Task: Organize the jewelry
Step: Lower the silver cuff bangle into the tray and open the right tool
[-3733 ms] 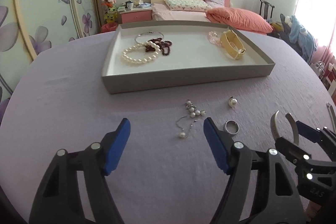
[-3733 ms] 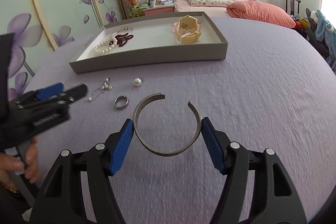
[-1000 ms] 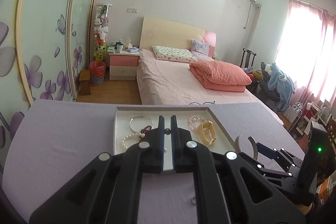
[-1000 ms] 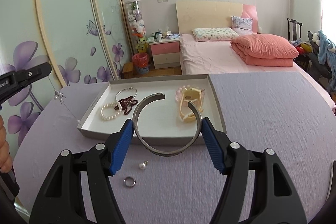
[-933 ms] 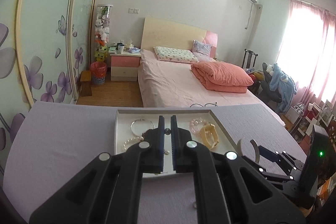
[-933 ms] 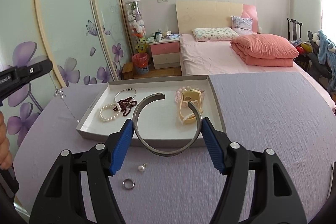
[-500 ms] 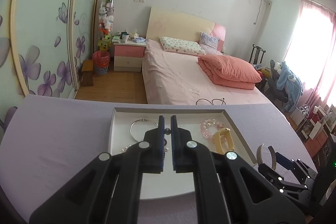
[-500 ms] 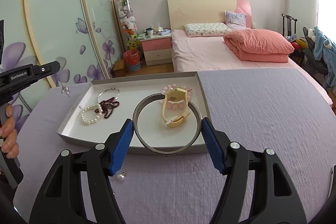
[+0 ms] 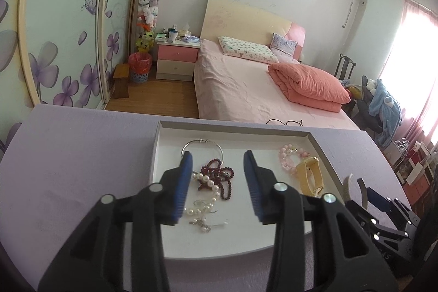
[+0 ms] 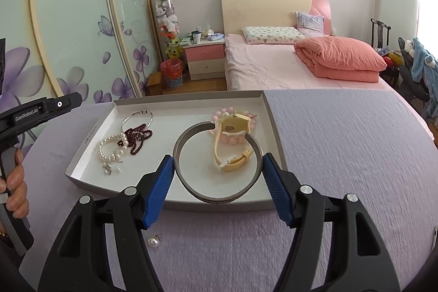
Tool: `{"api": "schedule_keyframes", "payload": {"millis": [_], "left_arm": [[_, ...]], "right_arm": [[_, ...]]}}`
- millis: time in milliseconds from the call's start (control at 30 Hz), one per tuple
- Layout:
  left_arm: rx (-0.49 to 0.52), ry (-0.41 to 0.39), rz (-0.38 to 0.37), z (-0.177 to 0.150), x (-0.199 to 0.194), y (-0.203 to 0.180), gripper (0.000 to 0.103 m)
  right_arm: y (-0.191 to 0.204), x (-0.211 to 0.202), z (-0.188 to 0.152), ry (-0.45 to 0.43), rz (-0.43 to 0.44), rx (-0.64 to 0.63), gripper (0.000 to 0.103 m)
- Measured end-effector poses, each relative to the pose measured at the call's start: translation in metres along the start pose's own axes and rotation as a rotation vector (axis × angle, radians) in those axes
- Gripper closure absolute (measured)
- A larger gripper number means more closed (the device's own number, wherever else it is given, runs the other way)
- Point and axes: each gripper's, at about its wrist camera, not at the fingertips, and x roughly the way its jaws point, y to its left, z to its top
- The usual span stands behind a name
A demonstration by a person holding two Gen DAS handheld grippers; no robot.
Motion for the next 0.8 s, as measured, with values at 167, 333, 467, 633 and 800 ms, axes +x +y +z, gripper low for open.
{"api": "schedule_keyframes", "payload": {"millis": [167,333,467,633,800], "left_arm": [[-0.002,-0.013,0.009,-0.005,-0.012,0.008,0.048],[-0.005,-0.020,0.021,-0.006,-0.016,0.011,0.046],[-0.004,-0.013,0.023,-0.005,-0.012,0.014,0.046],[-0.004,0.002,0.021,-0.009,-0.006,0.017,0.046],[-0.006,0.017,0.023,-0.012,0.004,0.022,0.045]], "right_arm": [[0.012,0.011,0.008,-0.012,0.016,-0.043,0.036],[0.026,0.031,0.014,-0.008,0.070,-0.095,0.036],[0.036,0.052,0.016,0.009,0.089,-0.152,0.036],[0.033,0.074,0.019,0.047,0.072,-0.157,0.035],[0.029,0.086,0.016,0.080,0.045,-0.157,0.035]]}}
